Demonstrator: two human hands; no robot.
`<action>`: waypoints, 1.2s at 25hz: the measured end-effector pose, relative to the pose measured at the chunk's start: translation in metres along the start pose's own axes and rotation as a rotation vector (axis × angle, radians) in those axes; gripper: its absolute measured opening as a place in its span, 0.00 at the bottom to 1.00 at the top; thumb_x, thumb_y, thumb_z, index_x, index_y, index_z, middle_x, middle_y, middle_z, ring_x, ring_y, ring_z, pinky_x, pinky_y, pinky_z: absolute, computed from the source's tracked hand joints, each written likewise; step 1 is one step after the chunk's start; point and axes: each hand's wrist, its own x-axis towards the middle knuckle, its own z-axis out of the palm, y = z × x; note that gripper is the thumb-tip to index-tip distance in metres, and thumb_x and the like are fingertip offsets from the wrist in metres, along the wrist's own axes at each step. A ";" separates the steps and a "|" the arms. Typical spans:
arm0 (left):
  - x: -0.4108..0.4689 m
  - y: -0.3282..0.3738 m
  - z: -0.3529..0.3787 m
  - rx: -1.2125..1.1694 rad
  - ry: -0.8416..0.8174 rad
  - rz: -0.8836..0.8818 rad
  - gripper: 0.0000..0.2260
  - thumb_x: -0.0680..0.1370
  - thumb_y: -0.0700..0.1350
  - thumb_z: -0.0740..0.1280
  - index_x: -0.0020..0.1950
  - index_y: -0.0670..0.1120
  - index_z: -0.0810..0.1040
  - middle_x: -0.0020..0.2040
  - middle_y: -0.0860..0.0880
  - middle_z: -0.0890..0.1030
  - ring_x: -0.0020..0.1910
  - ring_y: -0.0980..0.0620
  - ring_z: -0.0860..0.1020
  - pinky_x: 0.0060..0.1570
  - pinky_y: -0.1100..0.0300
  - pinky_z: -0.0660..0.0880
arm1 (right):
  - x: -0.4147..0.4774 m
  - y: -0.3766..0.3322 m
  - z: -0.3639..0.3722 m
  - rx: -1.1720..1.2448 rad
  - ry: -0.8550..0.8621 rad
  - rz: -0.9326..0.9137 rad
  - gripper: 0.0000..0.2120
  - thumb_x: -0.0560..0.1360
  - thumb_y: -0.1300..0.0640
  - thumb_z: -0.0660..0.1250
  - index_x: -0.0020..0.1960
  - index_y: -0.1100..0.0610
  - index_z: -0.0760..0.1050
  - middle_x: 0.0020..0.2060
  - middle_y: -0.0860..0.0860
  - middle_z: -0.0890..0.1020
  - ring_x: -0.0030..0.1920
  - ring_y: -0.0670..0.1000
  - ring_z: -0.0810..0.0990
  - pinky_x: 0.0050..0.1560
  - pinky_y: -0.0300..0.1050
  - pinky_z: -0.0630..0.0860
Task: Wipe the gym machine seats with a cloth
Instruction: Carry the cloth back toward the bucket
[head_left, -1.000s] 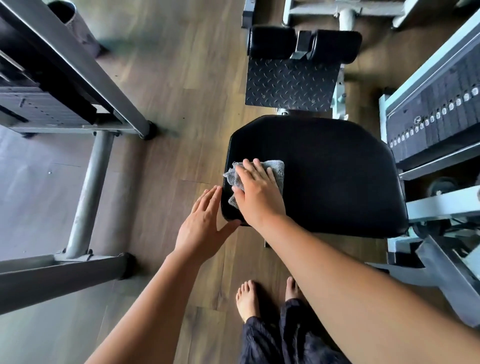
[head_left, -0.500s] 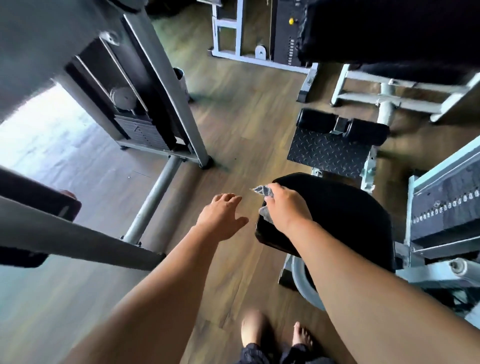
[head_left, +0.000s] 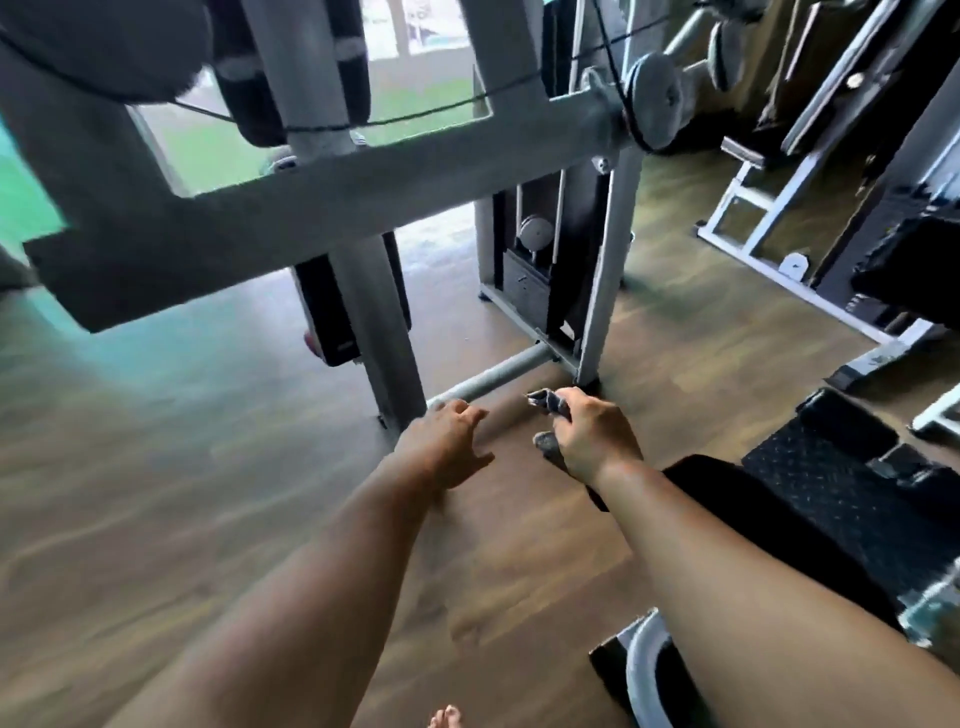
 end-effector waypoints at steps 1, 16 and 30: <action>-0.021 -0.020 -0.005 -0.017 0.009 -0.058 0.30 0.77 0.61 0.68 0.77 0.54 0.67 0.73 0.48 0.71 0.69 0.44 0.70 0.67 0.48 0.72 | -0.004 -0.022 0.009 0.006 -0.030 -0.054 0.11 0.78 0.53 0.65 0.59 0.53 0.79 0.54 0.58 0.85 0.56 0.61 0.81 0.52 0.49 0.77; -0.403 -0.356 -0.048 -0.052 0.047 -0.671 0.29 0.79 0.61 0.65 0.78 0.54 0.65 0.75 0.48 0.68 0.75 0.45 0.64 0.71 0.47 0.68 | -0.188 -0.408 0.237 0.133 -0.425 -0.461 0.12 0.78 0.49 0.68 0.60 0.51 0.79 0.50 0.54 0.85 0.48 0.55 0.82 0.36 0.39 0.67; -0.441 -0.700 -0.101 -0.114 0.094 -0.858 0.29 0.79 0.61 0.65 0.78 0.55 0.65 0.76 0.48 0.67 0.76 0.45 0.62 0.72 0.47 0.67 | -0.083 -0.692 0.465 0.158 -0.544 -0.522 0.23 0.63 0.37 0.65 0.51 0.50 0.78 0.43 0.53 0.86 0.43 0.56 0.86 0.44 0.52 0.84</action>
